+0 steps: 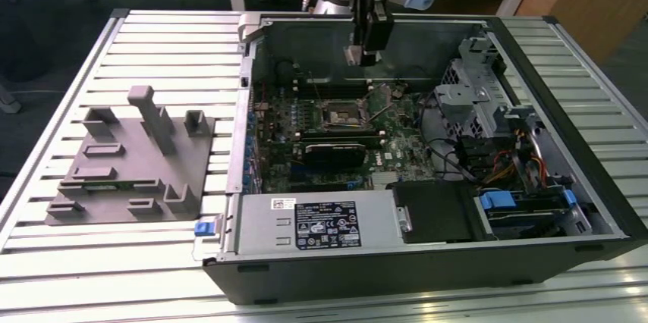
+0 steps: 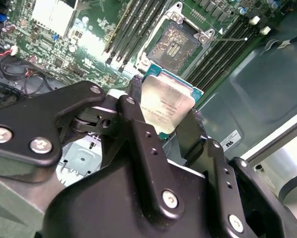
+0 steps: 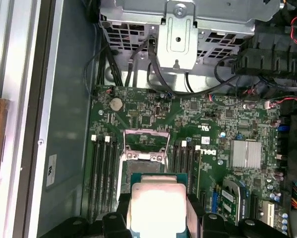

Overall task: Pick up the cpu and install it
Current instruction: 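Place the cpu into insertion slot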

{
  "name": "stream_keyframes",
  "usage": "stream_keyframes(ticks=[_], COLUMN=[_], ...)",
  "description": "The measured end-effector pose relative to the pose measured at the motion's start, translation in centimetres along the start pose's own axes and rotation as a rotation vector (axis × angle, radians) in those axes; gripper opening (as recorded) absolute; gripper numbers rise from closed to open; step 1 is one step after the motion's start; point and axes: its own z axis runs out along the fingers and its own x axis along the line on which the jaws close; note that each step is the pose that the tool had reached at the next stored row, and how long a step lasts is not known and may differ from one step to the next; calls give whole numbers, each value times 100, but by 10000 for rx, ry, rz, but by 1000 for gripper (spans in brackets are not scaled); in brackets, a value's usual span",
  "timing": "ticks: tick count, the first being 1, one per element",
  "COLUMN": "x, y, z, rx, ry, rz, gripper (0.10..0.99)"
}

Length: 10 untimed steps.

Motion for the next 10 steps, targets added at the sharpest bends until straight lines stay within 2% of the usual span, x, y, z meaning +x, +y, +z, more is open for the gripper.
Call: stream_keyframes(ticks=[10], x=[11], y=[-14], z=[91], rx=[-1], ry=[6], rz=[-159], gripper=[529])
